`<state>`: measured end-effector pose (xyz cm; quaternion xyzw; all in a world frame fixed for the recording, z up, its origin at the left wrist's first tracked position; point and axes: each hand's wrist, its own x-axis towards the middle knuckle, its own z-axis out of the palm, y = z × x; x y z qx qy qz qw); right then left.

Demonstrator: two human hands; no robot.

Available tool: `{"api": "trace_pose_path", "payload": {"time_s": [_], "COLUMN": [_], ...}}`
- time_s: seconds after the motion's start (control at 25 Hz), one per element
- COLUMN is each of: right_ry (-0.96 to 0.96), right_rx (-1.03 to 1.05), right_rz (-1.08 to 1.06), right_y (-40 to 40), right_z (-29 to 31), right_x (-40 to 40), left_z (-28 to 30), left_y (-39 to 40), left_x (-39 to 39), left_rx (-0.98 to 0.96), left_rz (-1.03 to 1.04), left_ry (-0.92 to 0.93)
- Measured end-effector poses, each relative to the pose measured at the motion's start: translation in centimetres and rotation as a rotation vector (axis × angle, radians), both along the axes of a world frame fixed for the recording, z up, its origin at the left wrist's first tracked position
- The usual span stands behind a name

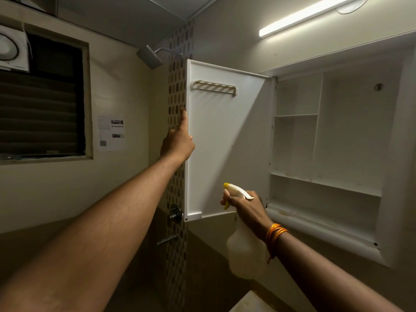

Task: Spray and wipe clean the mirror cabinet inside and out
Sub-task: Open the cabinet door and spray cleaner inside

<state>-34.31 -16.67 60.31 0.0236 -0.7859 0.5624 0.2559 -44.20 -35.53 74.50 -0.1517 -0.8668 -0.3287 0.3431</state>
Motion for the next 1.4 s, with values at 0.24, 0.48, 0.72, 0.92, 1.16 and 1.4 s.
{"api": "trace_pose_path", "payload": {"time_s": [0.24, 0.48, 0.72, 0.92, 1.16, 1.4], "right_ry": [0.025, 0.016, 0.006, 0.043, 0.028, -0.033], "right_rx": [-0.091, -0.056, -0.183, -0.200, -0.091, -0.160], "right_rz": [0.043, -0.199, -0.349, -0.432, -0.433, -0.596], "right_y": [-0.9, -0.8, 2.2, 4.7, 5.7, 5.4], "right_z": [-0.8, -1.7, -1.3, -0.6, -1.2, -1.1], "right_x": [0.4, -0.5, -0.1, 0.6, 1.1, 1.3], "left_z": [-0.1, -0.1, -0.2, -0.2, -0.3, -0.8], "left_y": [0.0, -0.1, 0.1, 0.0, 0.0, 0.0], "left_x": [0.1, 0.1, 0.0, -0.2, -0.2, 0.1], "left_rx": [-0.005, -0.010, -0.007, -0.009, -0.003, -0.029], "left_rz": [0.003, 0.001, -0.012, 0.019, 0.014, -0.018], "left_ry": [0.014, 0.021, 0.024, 0.038, 0.037, 0.080]}}
